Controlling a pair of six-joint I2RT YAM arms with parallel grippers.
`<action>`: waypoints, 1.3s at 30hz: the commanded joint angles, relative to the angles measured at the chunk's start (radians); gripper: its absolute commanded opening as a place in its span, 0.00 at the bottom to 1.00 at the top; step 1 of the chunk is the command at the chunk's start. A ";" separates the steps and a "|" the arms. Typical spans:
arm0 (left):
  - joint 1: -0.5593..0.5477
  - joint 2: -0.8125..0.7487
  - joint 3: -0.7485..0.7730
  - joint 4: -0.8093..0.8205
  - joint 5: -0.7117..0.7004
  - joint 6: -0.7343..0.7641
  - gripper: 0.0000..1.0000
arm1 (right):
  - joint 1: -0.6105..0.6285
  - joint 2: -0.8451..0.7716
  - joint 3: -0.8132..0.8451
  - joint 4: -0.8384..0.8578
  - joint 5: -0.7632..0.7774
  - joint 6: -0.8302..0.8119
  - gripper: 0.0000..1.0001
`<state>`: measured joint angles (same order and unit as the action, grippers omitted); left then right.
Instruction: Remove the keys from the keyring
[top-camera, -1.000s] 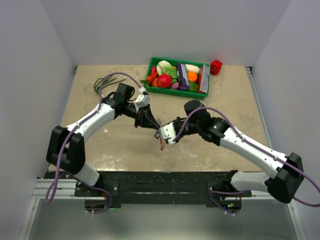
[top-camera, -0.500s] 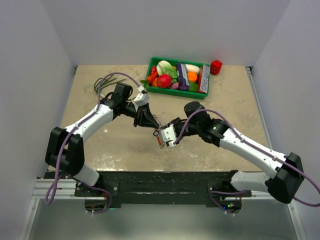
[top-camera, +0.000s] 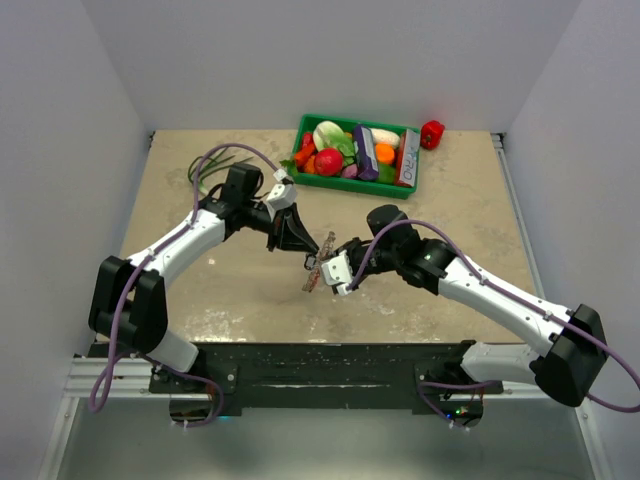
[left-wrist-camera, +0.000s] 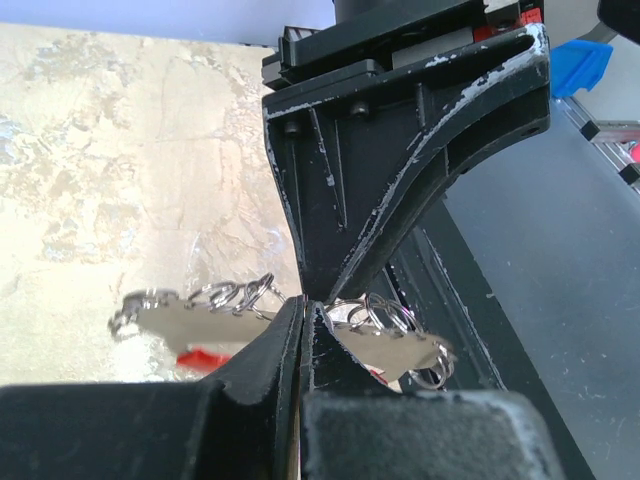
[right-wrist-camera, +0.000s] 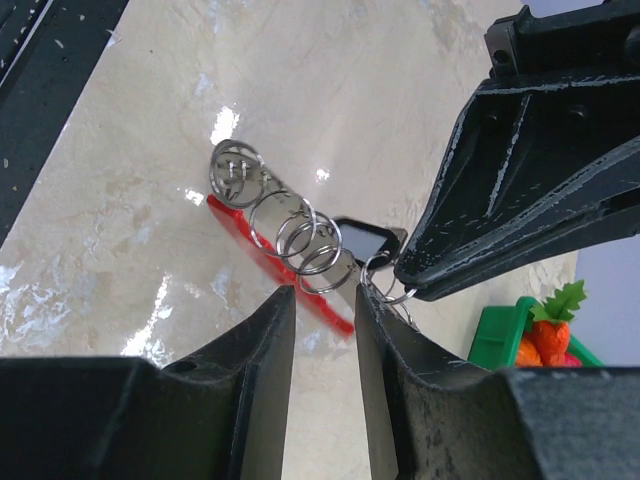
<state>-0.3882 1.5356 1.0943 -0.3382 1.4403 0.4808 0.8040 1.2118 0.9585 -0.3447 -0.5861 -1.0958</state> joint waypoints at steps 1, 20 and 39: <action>0.000 -0.037 0.001 0.062 0.264 -0.031 0.00 | 0.006 0.002 -0.006 0.033 -0.017 -0.003 0.34; 0.005 -0.048 -0.008 0.076 0.264 -0.045 0.00 | -0.019 -0.061 0.003 0.045 0.120 0.076 0.31; 0.005 -0.029 -0.016 0.097 0.264 -0.062 0.00 | -0.023 0.011 0.026 0.116 0.068 0.105 0.29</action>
<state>-0.3870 1.5253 1.0817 -0.2749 1.4624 0.4290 0.7795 1.2316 0.9379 -0.2684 -0.4969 -1.0080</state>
